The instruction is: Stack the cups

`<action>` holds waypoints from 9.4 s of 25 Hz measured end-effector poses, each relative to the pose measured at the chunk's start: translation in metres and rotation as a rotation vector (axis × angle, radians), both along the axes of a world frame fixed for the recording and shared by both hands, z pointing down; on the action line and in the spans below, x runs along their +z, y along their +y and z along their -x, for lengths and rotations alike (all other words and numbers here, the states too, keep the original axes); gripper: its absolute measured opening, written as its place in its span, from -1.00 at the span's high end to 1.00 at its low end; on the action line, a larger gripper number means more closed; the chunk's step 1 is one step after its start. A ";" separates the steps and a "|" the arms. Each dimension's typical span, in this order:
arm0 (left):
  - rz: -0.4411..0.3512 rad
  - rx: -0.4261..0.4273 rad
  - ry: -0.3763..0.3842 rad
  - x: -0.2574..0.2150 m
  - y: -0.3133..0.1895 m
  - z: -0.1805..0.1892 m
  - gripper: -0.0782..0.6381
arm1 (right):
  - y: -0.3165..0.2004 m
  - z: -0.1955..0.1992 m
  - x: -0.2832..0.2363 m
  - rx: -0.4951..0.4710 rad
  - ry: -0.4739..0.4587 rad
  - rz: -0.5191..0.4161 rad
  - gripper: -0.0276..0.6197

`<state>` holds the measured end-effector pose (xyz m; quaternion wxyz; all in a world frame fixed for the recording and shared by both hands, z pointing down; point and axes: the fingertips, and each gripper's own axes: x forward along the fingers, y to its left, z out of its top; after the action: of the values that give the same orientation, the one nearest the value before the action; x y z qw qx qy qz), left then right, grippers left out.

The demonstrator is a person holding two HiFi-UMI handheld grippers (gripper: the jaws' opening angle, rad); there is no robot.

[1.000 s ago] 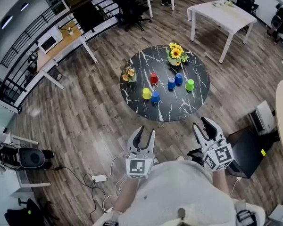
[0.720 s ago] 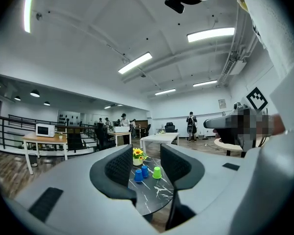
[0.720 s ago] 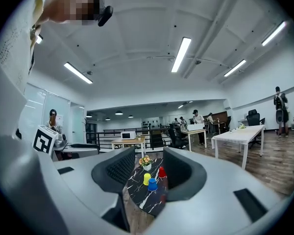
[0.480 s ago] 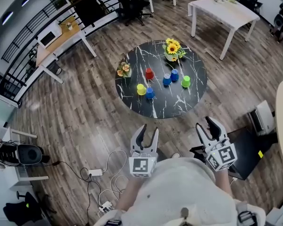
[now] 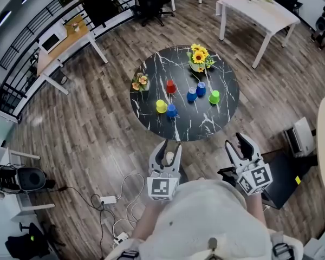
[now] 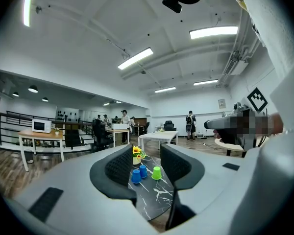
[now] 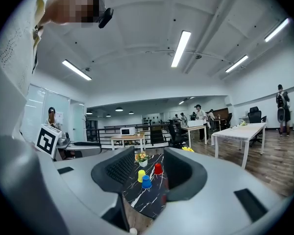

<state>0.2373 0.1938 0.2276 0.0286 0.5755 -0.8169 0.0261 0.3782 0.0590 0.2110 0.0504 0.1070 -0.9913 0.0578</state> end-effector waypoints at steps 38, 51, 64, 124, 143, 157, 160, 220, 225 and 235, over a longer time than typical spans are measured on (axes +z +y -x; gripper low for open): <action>0.063 0.257 0.034 0.033 -0.155 0.267 0.30 | -0.132 0.267 0.060 0.190 0.095 0.057 0.33; 0.117 0.301 0.047 0.064 -0.203 0.259 0.30 | -0.195 0.243 0.097 0.256 0.122 0.129 0.33; 0.144 0.739 -0.063 0.086 -0.199 0.314 0.30 | -0.161 0.296 0.115 0.561 0.197 0.108 0.32; 0.286 0.610 0.088 0.178 -0.193 0.304 0.30 | -0.298 0.253 0.388 0.658 0.570 0.263 0.24; 0.251 0.668 0.069 0.175 -0.202 0.314 0.30 | -0.187 0.261 0.346 0.590 0.542 0.234 0.25; 0.248 0.700 0.073 0.179 -0.209 0.316 0.30 | -0.123 0.286 0.355 0.505 0.591 0.234 0.25; 0.246 0.706 0.070 0.181 -0.209 0.316 0.30 | -0.113 0.293 0.361 0.484 0.599 0.237 0.24; 0.277 0.592 0.092 0.194 -0.210 0.339 0.30 | -0.164 0.342 0.354 0.387 0.559 0.212 0.00; 0.283 0.529 0.078 0.193 -0.210 0.350 0.30 | -0.193 0.361 0.362 0.352 0.575 0.196 0.03; 0.288 0.426 0.091 0.193 -0.214 0.358 0.30 | -0.223 0.387 0.387 0.292 0.623 0.208 0.03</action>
<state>-0.1207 -0.0197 0.4210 0.1408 0.7251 -0.6630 0.1218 -0.0088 -0.1645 0.5980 0.3522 0.2543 -0.8914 0.1295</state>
